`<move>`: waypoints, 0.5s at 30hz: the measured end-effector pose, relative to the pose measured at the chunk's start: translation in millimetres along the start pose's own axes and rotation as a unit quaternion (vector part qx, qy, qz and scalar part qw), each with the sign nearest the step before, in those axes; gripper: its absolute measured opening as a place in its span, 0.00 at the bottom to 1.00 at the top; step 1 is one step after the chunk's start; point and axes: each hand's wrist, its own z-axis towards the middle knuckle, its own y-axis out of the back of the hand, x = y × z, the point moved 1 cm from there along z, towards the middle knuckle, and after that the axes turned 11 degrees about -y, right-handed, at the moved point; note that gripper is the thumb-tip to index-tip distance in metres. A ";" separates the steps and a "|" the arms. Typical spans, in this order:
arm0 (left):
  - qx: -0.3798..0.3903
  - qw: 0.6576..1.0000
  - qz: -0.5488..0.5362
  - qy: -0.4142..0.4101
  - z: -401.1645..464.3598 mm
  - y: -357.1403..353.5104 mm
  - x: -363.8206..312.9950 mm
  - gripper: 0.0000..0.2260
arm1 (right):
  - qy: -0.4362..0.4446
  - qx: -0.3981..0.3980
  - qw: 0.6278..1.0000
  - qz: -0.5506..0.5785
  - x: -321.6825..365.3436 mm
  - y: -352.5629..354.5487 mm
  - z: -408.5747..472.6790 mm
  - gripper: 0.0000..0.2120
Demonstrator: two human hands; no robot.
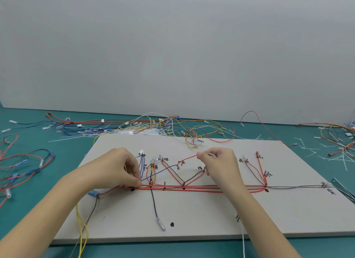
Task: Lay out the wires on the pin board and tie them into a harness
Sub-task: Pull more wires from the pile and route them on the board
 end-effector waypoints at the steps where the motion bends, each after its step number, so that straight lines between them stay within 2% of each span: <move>1: -0.005 1.000 -0.001 0.000 0.5 -0.7 0.2 0.05 | 0.009 -0.009 1.000 -0.011 1.9 -1.7 2.7 0.11; 8: -0.048 0.998 -0.035 0.031 4.5 -5.5 3.2 0.08 | 0.052 -0.048 0.992 -0.103 23.8 -26.7 23.5 0.11; 15: -0.074 0.994 -0.041 0.069 5.4 -6.4 5.5 0.11 | 0.067 -0.011 0.982 -0.174 53.6 -69.4 48.3 0.09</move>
